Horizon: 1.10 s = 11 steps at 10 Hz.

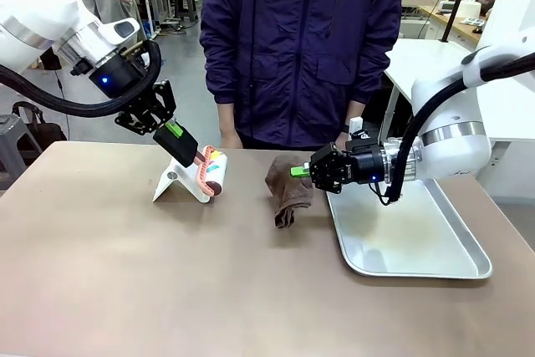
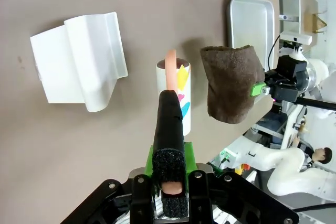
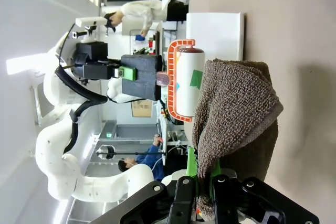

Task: Clean the surface of the table.
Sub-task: Return the Lint Roller and towel to their original positions.

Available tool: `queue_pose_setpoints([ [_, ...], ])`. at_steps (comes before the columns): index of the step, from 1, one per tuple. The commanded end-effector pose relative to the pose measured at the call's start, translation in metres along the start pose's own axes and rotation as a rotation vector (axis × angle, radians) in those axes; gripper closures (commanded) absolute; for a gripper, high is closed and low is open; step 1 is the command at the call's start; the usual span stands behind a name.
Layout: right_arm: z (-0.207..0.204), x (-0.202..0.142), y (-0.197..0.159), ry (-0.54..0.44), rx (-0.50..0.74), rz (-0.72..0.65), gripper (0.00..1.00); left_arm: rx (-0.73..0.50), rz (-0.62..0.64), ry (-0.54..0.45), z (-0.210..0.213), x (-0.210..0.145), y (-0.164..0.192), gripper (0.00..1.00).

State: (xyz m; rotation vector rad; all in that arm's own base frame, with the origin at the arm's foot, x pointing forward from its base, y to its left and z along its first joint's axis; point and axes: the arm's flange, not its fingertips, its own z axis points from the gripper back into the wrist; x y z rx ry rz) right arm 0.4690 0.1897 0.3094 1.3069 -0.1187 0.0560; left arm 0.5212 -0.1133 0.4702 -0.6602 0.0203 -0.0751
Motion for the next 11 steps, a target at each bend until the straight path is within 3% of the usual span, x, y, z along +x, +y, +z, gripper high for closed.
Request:
queue_pose_setpoints([
  [1, 0.002, 0.001, 0.003, 0.011, 0.006, -0.005, 0.91, 0.002, -0.014, 0.003, 0.003, -0.003, 0.0, 0.78],
  [5, -0.024, -0.004, -0.007, 0.008, -0.117, -0.007, 0.91, 0.05, 0.068, -0.074, -0.007, 0.013, 0.006, 0.78],
  [11, -0.025, -0.002, -0.016, -0.017, -0.2, -0.013, 0.91, 0.074, 0.179, -0.056, -0.02, 0.04, 0.028, 0.78],
])
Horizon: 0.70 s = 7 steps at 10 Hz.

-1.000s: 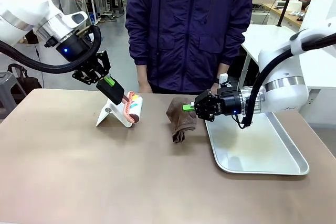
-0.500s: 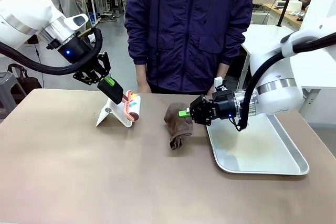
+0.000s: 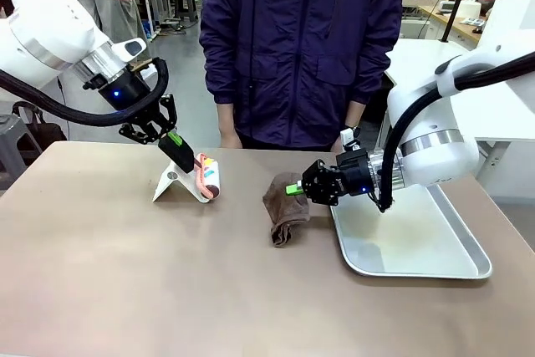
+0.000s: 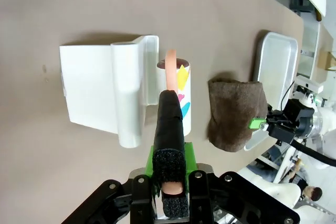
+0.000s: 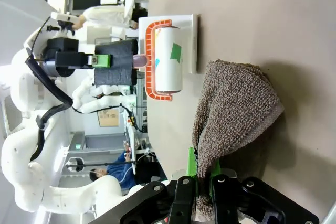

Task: Clean the surface of the table.
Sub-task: Return the Lint Roller and towel to their original positions.

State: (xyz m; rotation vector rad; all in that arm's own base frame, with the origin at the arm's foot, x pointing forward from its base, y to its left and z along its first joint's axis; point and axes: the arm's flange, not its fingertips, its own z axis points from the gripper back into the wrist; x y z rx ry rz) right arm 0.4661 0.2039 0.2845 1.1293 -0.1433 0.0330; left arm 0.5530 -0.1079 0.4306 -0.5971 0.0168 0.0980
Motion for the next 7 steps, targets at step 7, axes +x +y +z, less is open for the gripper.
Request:
queue_pose_setpoints([
  [7, -0.0028, 0.0051, 0.0006, 0.022, -0.001, -0.035, 0.91, 0.045, -0.024, 0.039, -0.0024, 0.0212, 0.0063, 0.78],
])
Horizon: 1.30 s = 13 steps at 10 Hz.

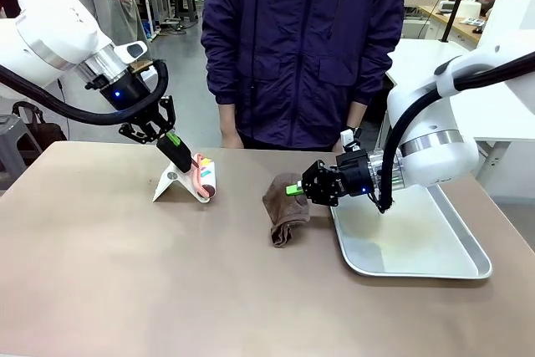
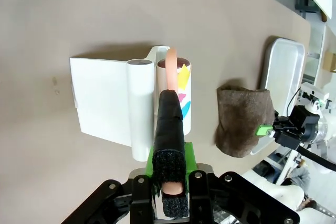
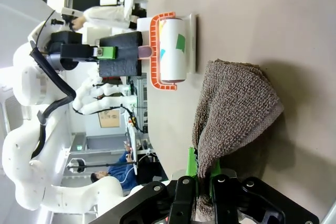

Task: Clean the surface of the table.
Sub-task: Return the Lint Roller and towel to their original positions.

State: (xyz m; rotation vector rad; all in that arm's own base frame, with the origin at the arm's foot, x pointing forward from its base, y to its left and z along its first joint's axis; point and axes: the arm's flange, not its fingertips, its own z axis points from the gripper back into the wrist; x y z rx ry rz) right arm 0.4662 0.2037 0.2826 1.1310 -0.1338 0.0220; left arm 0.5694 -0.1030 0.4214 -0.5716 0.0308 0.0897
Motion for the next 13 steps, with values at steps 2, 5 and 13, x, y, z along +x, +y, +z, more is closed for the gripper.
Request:
queue_pose_setpoints([
  [2, 0.0, 0.006, 0.002, 0.014, -0.003, -0.026, 0.91, 0.018, -0.022, 0.043, 0.0, 0.004, 0.001, 0.78],
  [5, -0.003, 0.006, 0.0, 0.044, -0.001, -0.028, 0.31, 0.012, -0.027, 0.056, 0.0, 0.006, 0.003, 0.2],
  [13, 0.001, 0.005, 0.013, 0.075, -0.017, -0.004, 0.0, -0.012, 0.036, -0.022, 0.028, -0.005, 0.023, 0.0],
])
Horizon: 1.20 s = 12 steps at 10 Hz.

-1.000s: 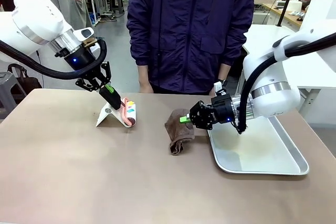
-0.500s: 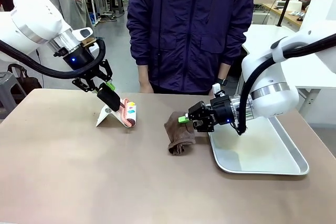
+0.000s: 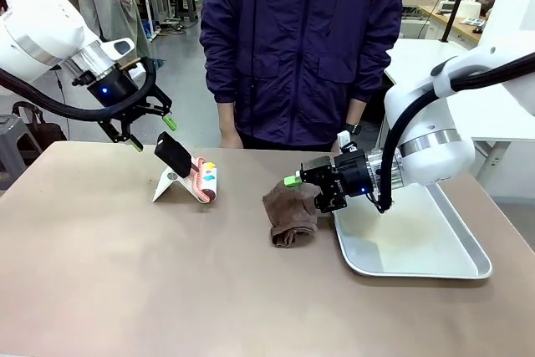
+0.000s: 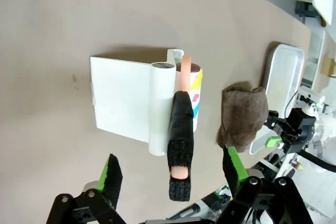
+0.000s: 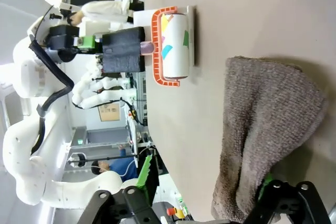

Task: Clean the surface of the table.
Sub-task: Return the Lint Roller and towel to their original positions.

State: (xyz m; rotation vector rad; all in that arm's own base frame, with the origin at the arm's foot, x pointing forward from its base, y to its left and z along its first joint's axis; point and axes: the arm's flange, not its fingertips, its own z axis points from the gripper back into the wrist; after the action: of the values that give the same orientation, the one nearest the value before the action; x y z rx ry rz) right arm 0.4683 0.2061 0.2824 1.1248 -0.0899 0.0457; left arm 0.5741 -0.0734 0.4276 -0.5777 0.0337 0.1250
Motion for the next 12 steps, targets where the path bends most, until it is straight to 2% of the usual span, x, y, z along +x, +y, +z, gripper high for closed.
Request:
queue_pose_setpoints([
  [1, 0.001, 0.002, 0.029, 0.06, -0.066, 0.033, 0.0, -0.021, -0.003, -0.025, 0.014, -0.019, 0.005, 0.0],
  [3, -0.013, 0.01, 0.065, 0.126, -0.304, 0.062, 0.0, -0.071, -0.025, -0.045, 0.026, -0.042, 0.014, 0.0],
  [5, -0.025, 0.021, 0.093, 0.13, -0.588, 0.071, 0.0, -0.097, -0.044, -0.042, 0.038, -0.063, 0.028, 0.0],
  [6, -0.023, 0.025, 0.105, 0.11, -0.714, 0.086, 0.0, -0.115, -0.055, -0.049, 0.047, -0.074, 0.037, 0.0],
  [7, -0.015, 0.024, 0.114, 0.054, -0.776, 0.093, 0.0, -0.135, -0.085, -0.047, 0.055, -0.085, 0.044, 0.0],
  [10, 0.027, -0.002, 0.121, -0.06, -0.71, 0.046, 0.0, -0.159, -0.145, -0.038, 0.065, -0.109, 0.057, 0.0],
  [12, 0.057, -0.029, 0.114, -0.074, -0.575, 0.045, 0.0, -0.196, -0.136, -0.063, 0.066, -0.117, 0.064, 0.0],
])
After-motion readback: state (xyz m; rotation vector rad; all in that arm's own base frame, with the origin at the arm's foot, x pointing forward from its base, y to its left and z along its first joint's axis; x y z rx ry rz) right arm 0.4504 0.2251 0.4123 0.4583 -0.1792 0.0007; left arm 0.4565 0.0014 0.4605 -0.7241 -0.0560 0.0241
